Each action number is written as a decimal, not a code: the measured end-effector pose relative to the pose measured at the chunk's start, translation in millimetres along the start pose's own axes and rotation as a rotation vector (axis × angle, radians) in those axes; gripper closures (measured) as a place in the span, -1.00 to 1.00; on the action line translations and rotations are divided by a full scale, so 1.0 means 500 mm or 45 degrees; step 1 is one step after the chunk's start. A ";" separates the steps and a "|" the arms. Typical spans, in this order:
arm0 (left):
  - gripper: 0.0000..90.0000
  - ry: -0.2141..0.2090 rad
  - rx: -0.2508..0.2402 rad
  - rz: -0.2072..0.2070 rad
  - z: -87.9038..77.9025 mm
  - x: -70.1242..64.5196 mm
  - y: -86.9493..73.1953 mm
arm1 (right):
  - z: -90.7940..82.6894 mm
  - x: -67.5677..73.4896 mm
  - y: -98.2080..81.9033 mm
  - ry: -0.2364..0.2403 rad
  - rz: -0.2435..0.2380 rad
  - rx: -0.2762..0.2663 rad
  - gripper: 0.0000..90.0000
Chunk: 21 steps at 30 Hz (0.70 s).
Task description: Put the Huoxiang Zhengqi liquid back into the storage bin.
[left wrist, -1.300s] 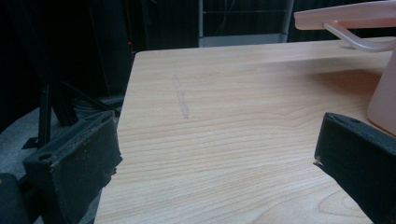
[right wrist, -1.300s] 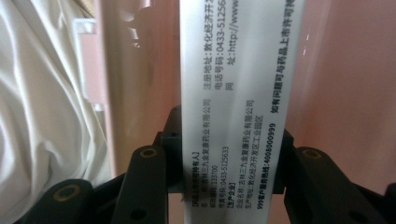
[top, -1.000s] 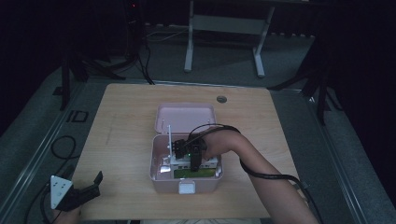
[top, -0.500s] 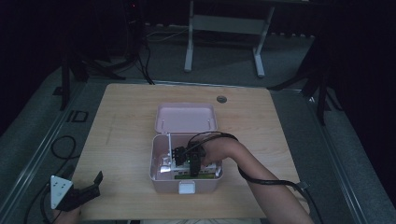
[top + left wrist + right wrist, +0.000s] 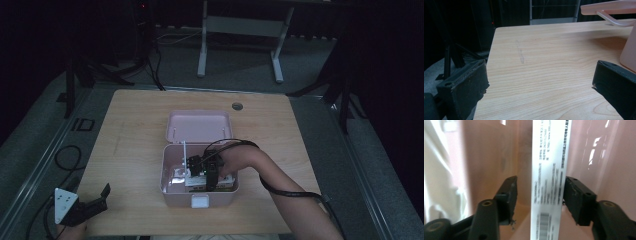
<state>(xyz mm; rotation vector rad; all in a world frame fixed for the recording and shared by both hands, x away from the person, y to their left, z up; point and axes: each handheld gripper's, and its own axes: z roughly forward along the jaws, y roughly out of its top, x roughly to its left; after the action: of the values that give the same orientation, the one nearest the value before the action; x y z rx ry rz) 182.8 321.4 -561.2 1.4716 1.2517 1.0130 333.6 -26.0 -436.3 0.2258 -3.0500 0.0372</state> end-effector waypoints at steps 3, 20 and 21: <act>-0.99 0.001 -0.002 -0.001 0.000 0.000 0.000 | -0.036 0.006 -0.015 -0.016 0.003 -0.024 -0.21; -1.00 0.003 0.000 -0.003 0.000 0.000 0.000 | -0.191 -0.019 -0.169 -0.207 0.181 -0.343 -0.69; -1.00 0.003 -0.001 -0.004 0.000 0.000 0.000 | -0.193 -0.021 -0.183 -0.225 0.190 -0.360 -0.69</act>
<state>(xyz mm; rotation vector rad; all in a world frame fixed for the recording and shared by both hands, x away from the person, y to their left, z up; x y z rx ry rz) 182.9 321.2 -561.4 1.4679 1.2550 1.0135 365.1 -112.0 -339.7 -0.0201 -3.1881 -0.4238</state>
